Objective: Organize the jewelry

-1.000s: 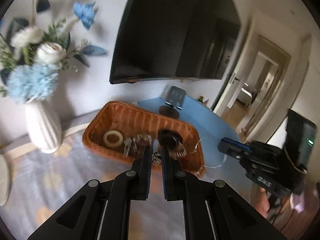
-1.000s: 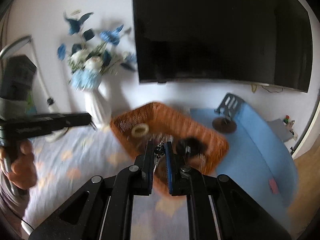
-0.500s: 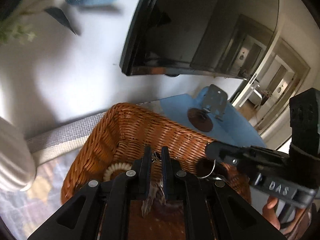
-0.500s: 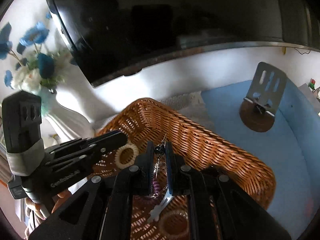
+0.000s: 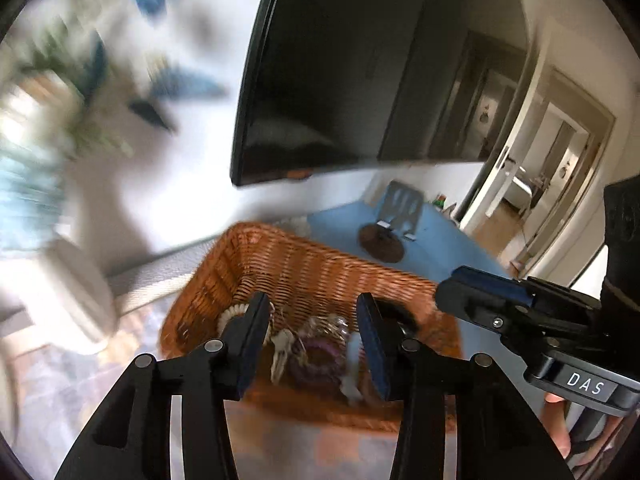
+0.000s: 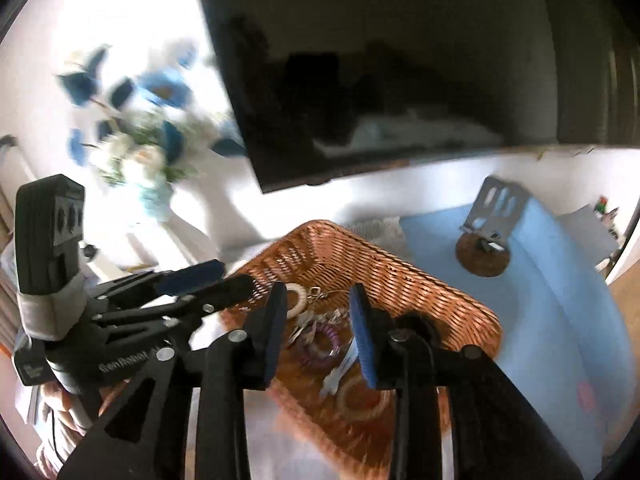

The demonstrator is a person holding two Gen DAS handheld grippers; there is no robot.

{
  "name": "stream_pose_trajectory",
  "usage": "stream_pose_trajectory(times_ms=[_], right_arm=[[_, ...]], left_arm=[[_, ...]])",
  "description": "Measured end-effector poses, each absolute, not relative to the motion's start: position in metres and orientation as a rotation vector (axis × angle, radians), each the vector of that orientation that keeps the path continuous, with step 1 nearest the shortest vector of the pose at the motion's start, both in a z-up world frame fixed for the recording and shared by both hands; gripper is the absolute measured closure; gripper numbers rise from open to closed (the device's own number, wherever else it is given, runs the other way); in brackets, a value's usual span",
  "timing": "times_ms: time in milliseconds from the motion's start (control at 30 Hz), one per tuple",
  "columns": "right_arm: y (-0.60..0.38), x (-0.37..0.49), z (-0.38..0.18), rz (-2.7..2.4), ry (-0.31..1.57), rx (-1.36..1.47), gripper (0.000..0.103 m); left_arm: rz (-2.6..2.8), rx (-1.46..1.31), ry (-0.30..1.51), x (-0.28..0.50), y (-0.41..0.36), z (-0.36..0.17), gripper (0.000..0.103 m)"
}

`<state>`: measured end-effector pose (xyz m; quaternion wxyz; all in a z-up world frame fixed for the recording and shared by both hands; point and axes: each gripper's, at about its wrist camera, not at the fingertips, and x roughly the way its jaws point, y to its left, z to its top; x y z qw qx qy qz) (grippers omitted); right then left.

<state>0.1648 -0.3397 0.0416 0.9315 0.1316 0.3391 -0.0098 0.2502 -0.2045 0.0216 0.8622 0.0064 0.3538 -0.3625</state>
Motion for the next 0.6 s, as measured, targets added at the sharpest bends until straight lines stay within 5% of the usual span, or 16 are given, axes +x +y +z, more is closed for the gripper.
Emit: stream_pose_trajectory(times_ms=[167,367,600], right_arm=[[-0.315,0.092,0.068,-0.101,0.618,0.238,0.036],[-0.279,0.035,0.076,-0.172,0.599,0.199,0.034],[-0.252,-0.014,0.083,-0.206,0.602,0.205,0.034]], left_arm=[[-0.69,0.056,0.618,0.159,-0.164,0.068,0.039],[-0.555,0.096,0.5,0.057,-0.118,0.094,0.029],[-0.453,0.082,0.455,-0.01,-0.086,0.089,0.028]])
